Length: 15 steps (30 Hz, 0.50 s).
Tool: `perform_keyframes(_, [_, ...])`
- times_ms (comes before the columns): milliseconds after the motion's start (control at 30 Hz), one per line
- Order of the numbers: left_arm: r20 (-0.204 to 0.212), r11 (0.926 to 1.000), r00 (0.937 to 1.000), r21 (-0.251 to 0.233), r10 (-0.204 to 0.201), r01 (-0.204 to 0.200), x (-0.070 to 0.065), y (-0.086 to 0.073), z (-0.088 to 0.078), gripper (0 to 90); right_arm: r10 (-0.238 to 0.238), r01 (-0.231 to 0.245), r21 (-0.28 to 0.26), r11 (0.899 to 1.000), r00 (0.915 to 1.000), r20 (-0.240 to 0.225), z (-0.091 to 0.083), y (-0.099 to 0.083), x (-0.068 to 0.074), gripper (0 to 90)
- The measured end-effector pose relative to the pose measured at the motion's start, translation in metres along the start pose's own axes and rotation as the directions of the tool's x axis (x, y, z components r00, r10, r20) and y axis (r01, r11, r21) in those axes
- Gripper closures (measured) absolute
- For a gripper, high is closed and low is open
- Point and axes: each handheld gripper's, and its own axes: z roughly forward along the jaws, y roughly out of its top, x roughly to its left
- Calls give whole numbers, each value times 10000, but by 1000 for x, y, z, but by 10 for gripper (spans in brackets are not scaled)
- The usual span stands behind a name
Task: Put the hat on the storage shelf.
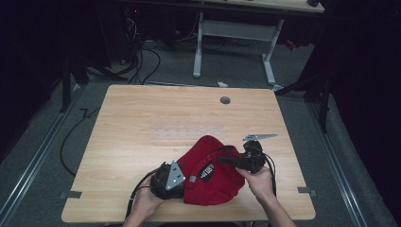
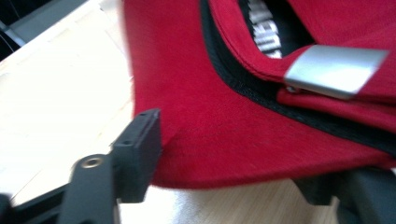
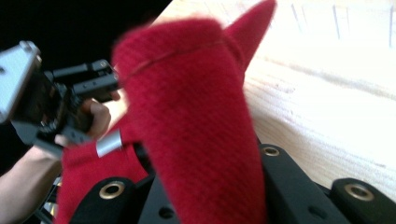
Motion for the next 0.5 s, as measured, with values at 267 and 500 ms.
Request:
perform_keyframes(267, [147, 9995, 9996, 224, -247, 244, 2, 1, -1, 439, 8, -9, 135, 9999, 10000, 54, 7, 1, 3, 839])
perform_keyframes(500, [294, 9991, 9994, 391, -158, 147, 2, 3, -4, 567, -38, 38, 210, 9998, 10000, 10, 8, 1, 5, 835])
